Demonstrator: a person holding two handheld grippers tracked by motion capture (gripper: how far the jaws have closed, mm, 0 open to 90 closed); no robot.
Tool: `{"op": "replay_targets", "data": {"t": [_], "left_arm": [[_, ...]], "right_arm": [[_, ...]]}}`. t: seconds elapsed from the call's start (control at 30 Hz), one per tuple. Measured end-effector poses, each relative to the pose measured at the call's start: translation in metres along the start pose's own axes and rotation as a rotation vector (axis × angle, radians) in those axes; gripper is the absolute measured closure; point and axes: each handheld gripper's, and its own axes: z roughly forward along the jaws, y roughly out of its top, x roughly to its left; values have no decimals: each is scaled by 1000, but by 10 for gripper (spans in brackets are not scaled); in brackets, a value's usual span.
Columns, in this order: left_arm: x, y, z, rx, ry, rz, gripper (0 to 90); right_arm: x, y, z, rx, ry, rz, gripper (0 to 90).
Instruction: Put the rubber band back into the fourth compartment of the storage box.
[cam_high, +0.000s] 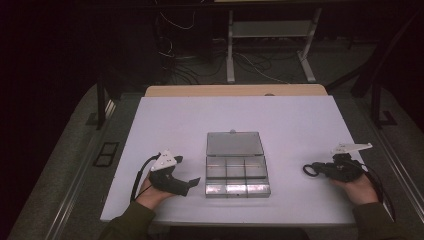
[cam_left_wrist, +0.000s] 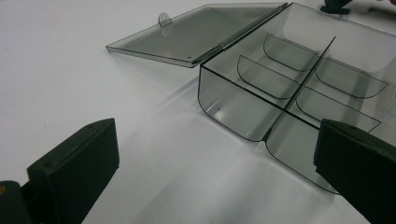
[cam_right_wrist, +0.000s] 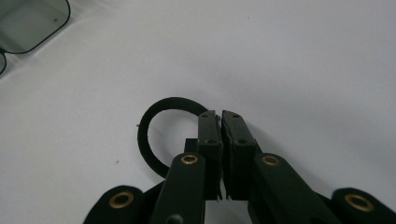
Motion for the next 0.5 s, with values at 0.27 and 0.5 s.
{"op": "replay_targets", "data": {"t": [0.27, 0.5], "left_arm": [[0, 0, 0, 3, -2, 4, 0], [0, 0, 0, 5, -2, 3, 0]], "right_arm": [[-1, 2, -6, -35, 16, 18, 860], [1, 6, -10, -61, 30, 20, 860]]}}
